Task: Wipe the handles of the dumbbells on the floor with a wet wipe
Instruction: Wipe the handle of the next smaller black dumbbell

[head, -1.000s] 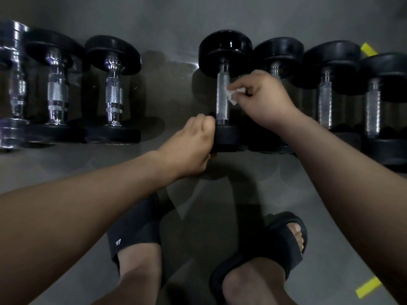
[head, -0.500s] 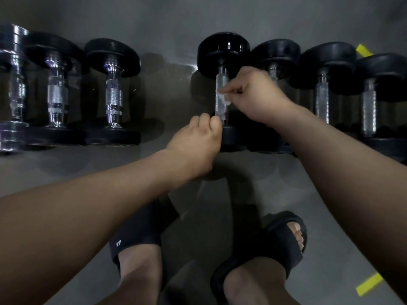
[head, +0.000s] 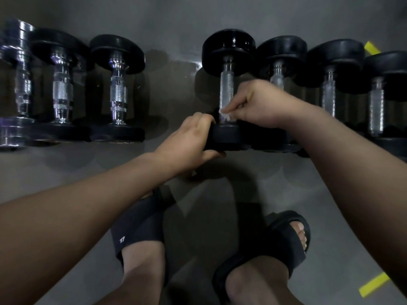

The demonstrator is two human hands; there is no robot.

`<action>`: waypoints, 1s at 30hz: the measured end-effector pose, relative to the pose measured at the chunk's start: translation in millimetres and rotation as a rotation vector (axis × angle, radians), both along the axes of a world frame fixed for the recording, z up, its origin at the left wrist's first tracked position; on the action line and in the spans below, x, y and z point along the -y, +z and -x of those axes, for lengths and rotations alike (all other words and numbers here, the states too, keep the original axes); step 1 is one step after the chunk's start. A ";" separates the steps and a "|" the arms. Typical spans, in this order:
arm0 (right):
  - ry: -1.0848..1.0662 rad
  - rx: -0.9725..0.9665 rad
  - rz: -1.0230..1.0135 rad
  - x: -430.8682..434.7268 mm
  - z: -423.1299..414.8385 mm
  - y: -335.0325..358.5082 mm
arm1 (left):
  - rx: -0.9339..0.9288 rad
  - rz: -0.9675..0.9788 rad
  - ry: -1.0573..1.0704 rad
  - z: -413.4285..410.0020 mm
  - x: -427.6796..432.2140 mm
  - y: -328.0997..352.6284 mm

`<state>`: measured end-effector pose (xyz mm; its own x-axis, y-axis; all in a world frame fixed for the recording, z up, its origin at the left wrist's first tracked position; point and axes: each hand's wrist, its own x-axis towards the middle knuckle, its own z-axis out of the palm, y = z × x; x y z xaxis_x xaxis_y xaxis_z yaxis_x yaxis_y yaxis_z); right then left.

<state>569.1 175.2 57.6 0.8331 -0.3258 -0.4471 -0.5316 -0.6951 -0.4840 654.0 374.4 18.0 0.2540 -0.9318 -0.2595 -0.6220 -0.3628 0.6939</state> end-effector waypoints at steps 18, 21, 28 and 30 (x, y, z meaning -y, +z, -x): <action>-0.420 0.180 -0.132 1.9 -8.9 -9.8 | 0.031 -0.022 -0.061 3.5 -1.0 -4.2; -0.664 0.213 -0.559 0.7 -10.4 -7.2 | 0.042 -0.012 -0.054 3.6 -1.7 -5.7; -0.694 0.228 -0.280 -3.2 -12.9 -17.5 | 0.046 -0.017 -0.061 2.3 -1.9 -4.9; -0.605 0.243 -0.197 -5.2 -9.9 -15.4 | 0.046 -0.018 -0.058 2.3 -1.8 -4.5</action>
